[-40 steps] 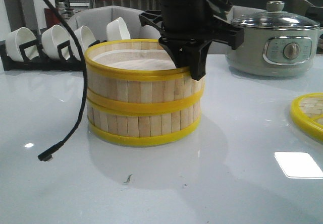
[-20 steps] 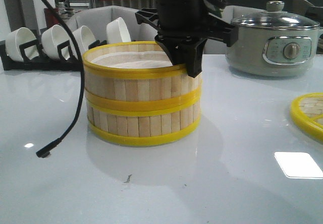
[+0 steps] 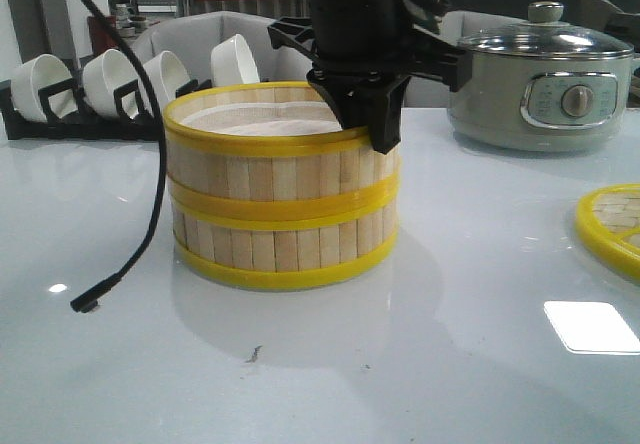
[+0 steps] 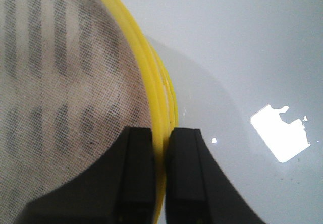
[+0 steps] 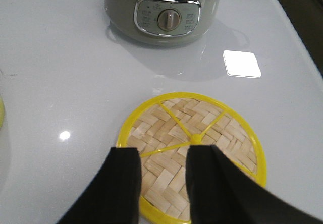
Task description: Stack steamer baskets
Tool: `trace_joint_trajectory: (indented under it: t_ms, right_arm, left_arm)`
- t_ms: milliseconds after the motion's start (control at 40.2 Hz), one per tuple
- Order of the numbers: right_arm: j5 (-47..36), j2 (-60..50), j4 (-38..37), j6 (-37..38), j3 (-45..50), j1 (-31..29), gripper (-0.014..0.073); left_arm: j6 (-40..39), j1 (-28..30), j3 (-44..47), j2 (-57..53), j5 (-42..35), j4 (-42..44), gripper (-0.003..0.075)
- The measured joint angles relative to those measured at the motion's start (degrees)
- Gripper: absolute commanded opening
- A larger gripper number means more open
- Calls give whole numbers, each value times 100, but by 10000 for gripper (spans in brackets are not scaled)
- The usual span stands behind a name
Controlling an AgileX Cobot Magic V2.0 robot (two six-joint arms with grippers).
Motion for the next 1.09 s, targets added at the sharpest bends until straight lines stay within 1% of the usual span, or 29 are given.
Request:
trace_joint_trajectory:
  t_ms: [25, 99, 199, 249, 323, 746, 1094]
  right_arm:
    - [0, 0, 0, 0, 0, 0, 344]
    - [0, 0, 0, 0, 0, 0, 344]
    - [0, 0, 0, 0, 0, 0, 344]
    - [0, 0, 0, 0, 0, 0, 344]
    - [0, 0, 0, 0, 0, 0, 344]
    - [0, 0, 0, 0, 0, 0, 344]
    - [0, 0, 0, 0, 0, 0, 344]
  left_arm:
    - [0, 0, 0, 0, -9, 0, 126]
    - [0, 11, 0, 0, -13, 0, 198]
    - [0, 34, 0, 0, -26, 16, 321]
    - [0, 46, 0, 0, -35, 40, 370]
    - [0, 70, 0, 0, -35, 96, 409]
    - [0, 91, -19, 0, -37, 207, 415]
    - [0, 128, -245, 0, 46, 251, 415]
